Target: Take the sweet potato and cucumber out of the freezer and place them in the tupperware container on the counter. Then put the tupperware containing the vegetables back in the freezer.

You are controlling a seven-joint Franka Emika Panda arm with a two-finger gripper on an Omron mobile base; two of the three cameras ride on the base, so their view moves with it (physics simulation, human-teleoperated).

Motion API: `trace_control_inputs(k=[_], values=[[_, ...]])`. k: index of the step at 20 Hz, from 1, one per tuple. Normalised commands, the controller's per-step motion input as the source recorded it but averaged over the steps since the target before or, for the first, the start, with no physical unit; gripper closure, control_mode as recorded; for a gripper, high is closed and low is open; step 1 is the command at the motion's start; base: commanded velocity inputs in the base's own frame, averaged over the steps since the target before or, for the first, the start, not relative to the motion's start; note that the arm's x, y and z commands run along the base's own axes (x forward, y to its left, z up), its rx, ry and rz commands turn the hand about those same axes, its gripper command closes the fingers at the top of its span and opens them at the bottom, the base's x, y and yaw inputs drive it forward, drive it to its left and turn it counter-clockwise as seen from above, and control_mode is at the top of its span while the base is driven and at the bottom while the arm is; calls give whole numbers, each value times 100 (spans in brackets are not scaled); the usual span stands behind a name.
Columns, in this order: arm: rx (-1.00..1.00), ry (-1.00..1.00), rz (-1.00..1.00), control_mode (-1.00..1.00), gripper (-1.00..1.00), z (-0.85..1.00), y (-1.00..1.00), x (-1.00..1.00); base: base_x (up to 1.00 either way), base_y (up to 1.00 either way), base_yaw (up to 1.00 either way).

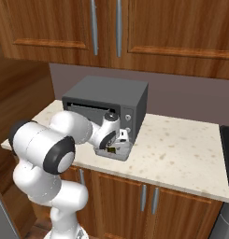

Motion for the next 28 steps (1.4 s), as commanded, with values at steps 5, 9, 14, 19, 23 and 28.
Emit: trace_control_inputs(k=[5, 9, 14, 19, 23, 28], values=[[0, -1, 0, -100, -100, 25, 0, -35, 0, 0, 0], [0, -6, 0, -100, -100, 80, 0, -58, 0, 0, 0], [0, -5, 0, -100, -100, 100, 17, -66, 0, 0, 0], [-2, 0, 0, -100, -100, 100, 56, -87, 0, 0, 0], [0, 0, -2, -100, -100, 100, 57, -100, 0, 0, 0], [0, 0, -4, -100, -100, 71, 39, -100, 0, 0, 0]])
